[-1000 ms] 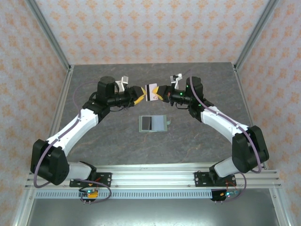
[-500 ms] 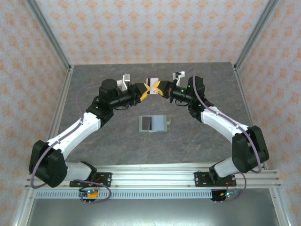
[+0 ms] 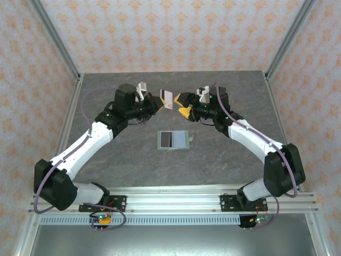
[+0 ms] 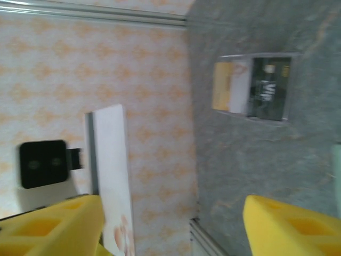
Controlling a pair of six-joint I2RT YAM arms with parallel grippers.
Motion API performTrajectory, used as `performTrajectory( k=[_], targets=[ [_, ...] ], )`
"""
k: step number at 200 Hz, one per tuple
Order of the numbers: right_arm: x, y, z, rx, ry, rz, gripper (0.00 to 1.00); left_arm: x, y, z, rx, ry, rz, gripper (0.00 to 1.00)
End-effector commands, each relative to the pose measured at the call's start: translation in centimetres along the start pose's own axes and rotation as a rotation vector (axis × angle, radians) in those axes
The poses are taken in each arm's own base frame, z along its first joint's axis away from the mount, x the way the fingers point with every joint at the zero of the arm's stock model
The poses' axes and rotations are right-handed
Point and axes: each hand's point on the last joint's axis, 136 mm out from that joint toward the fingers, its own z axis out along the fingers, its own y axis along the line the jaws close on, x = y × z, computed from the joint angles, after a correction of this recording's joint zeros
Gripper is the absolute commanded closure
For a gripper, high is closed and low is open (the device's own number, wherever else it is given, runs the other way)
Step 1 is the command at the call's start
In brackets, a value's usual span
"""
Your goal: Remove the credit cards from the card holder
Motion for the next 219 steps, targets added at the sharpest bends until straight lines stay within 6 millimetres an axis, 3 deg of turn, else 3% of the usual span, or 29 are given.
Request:
performTrajectory(
  k=[1, 22, 51, 80, 123, 176, 219],
  targets=[
    [0.0, -2.9, -1.1, 0.191, -0.026, -0.06, 0.22, -1.3, 5.5, -2.4, -0.285, -0.025, 0.171, 0.99],
    [0.0, -5.4, -1.4, 0.292, -0.036, -0.069, 0.13, -2.9, 8.7, -4.1, -0.468, -0.037, 0.31, 1.0],
    [0.1, -7.1, -1.6, 0.333, -0.049, -0.078, 0.03, -5.2, 11.7, -5.3, -0.659, 0.009, 0.544, 1.0],
    [0.2, -8.0, -1.5, 0.351, -0.046, -0.073, 0.01, -8.0, 12.8, -3.7, -0.681, 0.073, 0.678, 1.0],
    [0.3, -7.9, -1.4, 0.352, -0.036, -0.07, 0.01, -11.3, 14.5, -1.4, -0.646, 0.12, 0.718, 1.0],
    [0.2, -7.7, -1.0, 0.358, -0.015, -0.067, 0.01, -11.5, 19.0, -0.8, -0.774, 0.253, 0.723, 1.0],
    [0.1, -7.7, -0.8, 0.359, -0.008, -0.059, 0.01, -11.2, 21.3, -0.2, -0.817, 0.253, 0.67, 1.0]
  ],
)
